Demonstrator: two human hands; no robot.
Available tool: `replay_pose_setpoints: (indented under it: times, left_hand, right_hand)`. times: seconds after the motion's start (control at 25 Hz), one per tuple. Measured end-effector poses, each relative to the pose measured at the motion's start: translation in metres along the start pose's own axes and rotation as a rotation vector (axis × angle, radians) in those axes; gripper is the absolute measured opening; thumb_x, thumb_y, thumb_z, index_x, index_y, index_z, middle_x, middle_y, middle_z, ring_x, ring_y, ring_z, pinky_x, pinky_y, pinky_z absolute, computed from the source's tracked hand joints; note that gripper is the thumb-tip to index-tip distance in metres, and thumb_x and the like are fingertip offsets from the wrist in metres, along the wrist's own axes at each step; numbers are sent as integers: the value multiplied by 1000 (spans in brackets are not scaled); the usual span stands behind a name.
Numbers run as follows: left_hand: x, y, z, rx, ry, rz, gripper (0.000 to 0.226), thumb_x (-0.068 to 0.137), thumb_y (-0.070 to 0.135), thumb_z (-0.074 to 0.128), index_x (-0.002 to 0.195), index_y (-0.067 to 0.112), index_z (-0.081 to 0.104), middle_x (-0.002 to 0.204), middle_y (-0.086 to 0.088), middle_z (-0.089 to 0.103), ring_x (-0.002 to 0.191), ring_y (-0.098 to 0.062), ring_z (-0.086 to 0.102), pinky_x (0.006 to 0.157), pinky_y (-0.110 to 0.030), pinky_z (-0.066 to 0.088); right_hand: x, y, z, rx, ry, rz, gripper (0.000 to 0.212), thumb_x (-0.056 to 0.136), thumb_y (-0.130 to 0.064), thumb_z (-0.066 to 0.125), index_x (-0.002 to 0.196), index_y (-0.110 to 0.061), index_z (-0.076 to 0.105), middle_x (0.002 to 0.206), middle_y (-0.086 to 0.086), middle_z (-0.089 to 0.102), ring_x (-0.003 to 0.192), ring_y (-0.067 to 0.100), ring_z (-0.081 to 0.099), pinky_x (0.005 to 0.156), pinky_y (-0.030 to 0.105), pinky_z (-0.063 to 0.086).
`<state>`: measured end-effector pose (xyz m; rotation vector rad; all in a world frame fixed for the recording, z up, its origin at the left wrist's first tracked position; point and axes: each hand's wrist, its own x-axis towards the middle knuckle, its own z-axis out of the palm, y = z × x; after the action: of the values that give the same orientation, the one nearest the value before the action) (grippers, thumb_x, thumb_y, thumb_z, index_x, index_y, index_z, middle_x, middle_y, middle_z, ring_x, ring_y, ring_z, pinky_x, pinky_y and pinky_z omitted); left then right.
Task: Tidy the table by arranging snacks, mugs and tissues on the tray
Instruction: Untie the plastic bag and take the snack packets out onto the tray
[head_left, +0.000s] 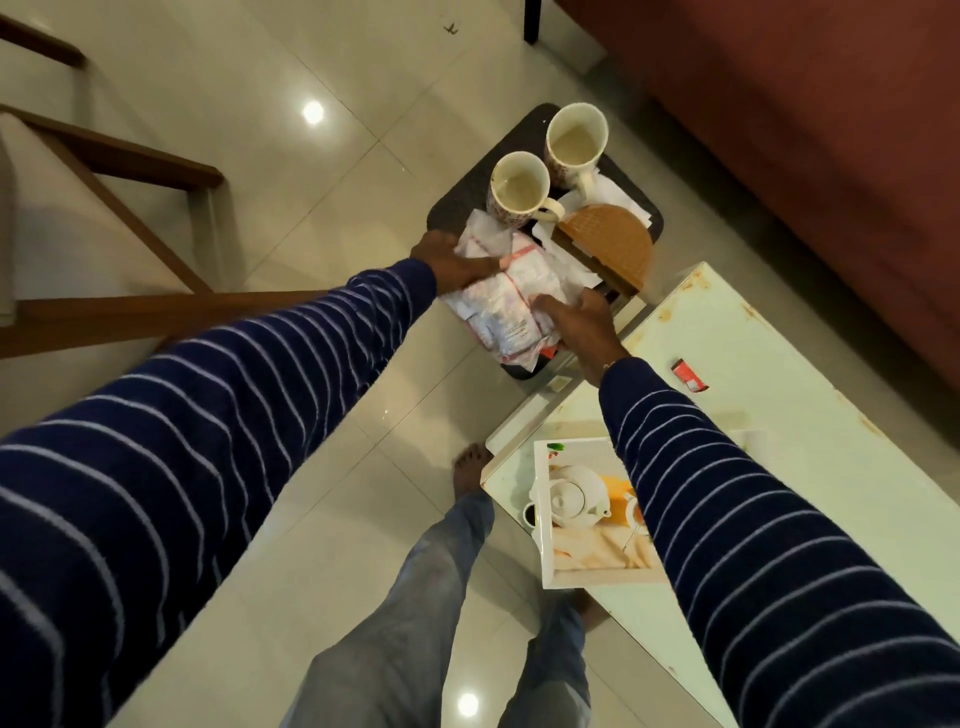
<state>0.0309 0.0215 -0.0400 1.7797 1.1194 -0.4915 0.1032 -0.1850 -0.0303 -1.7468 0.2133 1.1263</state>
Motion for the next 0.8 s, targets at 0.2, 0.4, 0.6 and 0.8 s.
replay_pose_setpoints:
  times: [0.2,0.4,0.6,0.8]
  left_hand:
    - [-62,6,-16,-290,-342,117,49,77,29,83,121,16,64,111,-5,74,104,-26,70,77,-38,61]
    - [-133,51,-14,-342,-492,234,53,93,30,65,141,21,46,131,-9,63,117,-28,63,95,-50,53]
    - [-228,121,3,-416,-385,353,47,101,46,41,140,21,47,132,-4,62,118,-17,62,101,-37,50]
    - [-308,180,30,-535,-275,277,77,93,68,37,142,11,47,140,-17,55,131,-33,51,114,-49,35]
  right_hand:
    - [-55,-9,-25,-51,-64,-94,72,77,-13,83,139,-13,47,133,2,59,117,22,59,96,42,54]
    - [-120,-19,-66,-116,-19,-211,55,75,-12,85,124,-11,61,123,6,67,112,25,63,95,44,55]
    - [-202,-38,-127,-71,102,-401,44,72,-7,84,110,-19,67,109,3,73,101,25,68,83,38,58]
    - [-283,-46,-193,-65,193,-559,39,70,-9,86,104,-20,69,100,1,76,90,19,71,73,33,56]
